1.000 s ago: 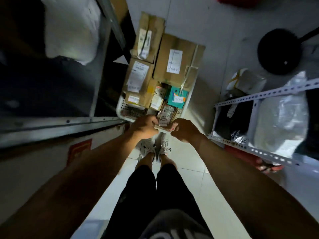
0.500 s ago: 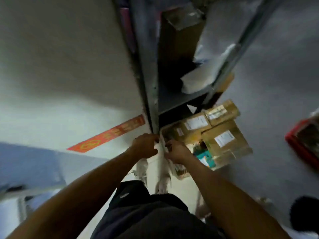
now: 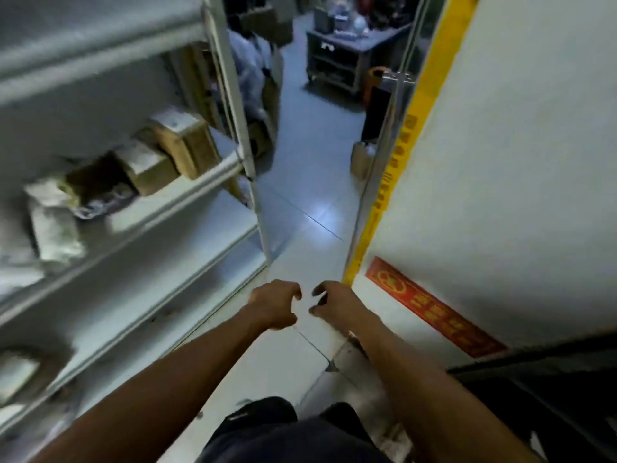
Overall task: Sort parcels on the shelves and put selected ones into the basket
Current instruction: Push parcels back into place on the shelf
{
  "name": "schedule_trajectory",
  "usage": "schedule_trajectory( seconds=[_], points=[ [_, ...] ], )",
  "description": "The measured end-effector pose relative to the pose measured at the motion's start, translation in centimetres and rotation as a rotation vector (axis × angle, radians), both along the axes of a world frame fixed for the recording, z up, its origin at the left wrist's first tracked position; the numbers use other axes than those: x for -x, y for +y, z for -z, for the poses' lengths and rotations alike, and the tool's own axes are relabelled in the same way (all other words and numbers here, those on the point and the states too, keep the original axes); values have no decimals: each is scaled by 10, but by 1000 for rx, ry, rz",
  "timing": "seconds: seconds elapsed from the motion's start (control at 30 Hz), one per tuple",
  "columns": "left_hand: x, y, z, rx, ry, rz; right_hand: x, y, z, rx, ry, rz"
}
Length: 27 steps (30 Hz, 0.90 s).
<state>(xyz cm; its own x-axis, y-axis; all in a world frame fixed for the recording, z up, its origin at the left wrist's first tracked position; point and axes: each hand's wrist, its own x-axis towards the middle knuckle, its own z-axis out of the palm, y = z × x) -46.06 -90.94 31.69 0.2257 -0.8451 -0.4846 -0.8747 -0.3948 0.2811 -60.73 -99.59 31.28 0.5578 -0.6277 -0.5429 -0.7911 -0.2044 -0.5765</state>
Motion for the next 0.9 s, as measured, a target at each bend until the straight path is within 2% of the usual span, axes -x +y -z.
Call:
schedule_trajectory(
  seconds=[0.3, 0.53, 0.67, 0.9],
  points=[
    [-167, 180, -43, 34, -129, -683, -232, 110, -27, 25, 0, -557],
    [-230, 298, -83, 119, -173, -1105, -359, 214, -69, 62, -97, -944],
    [-251, 351, -107, 222, -231, -1268, -416, 267, -94, 131, -187, -1109],
    [-299, 449, -165, 444, -339, -1448, -487, 376, -168, 129, -466, -1218]
  ],
)
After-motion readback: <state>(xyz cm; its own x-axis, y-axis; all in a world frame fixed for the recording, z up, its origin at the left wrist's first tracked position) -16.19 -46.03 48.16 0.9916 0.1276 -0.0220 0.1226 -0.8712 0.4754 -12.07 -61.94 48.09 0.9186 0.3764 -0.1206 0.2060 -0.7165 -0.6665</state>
